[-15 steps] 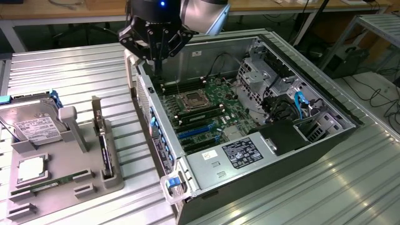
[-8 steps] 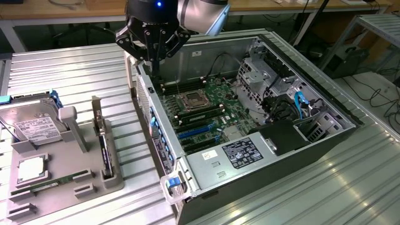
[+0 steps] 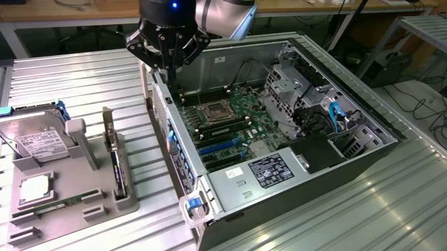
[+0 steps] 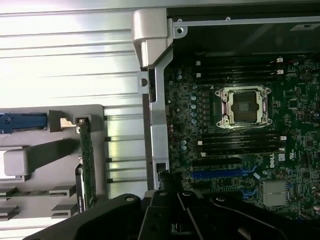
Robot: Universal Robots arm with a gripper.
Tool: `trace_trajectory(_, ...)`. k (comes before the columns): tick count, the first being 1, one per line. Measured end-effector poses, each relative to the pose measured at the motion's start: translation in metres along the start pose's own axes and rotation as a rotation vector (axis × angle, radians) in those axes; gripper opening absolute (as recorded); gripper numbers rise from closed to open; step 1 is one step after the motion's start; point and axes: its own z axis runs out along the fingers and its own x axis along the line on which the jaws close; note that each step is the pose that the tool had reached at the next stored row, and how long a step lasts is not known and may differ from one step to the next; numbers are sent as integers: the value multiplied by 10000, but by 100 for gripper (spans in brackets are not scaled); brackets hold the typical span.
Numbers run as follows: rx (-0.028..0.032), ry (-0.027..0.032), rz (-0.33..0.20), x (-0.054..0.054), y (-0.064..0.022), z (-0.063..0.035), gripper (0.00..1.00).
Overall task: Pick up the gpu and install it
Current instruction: 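Reach for the gpu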
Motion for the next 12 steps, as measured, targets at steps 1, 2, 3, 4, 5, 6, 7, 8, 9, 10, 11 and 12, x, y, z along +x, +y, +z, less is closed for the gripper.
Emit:
trace_trajectory(1,0,0,-3,7,-2,0,11)
trace_trajectory(2,0,0,-5,13,-3,0,11)
trace_trajectory(3,0,0,-7,18,-4,-1,11)
trace_trajectory(4,0,1,-9,23,-5,-1,11)
trace_trajectory(5,0,0,-11,29,-7,-1,11)
trace_trajectory(6,1,1,-13,34,-8,-2,11)
trace_trajectory(7,0,1,-16,39,-9,-1,11)
trace_trajectory(8,0,1,-17,44,-11,-2,11)
trace_trajectory(9,0,1,-20,50,-12,-2,11)
trace_trajectory(10,0,1,-22,56,-13,-2,11)
trace_trajectory(11,0,1,-24,61,-15,-2,11)
trace_trajectory(12,-1,1,-26,67,-16,-2,11)
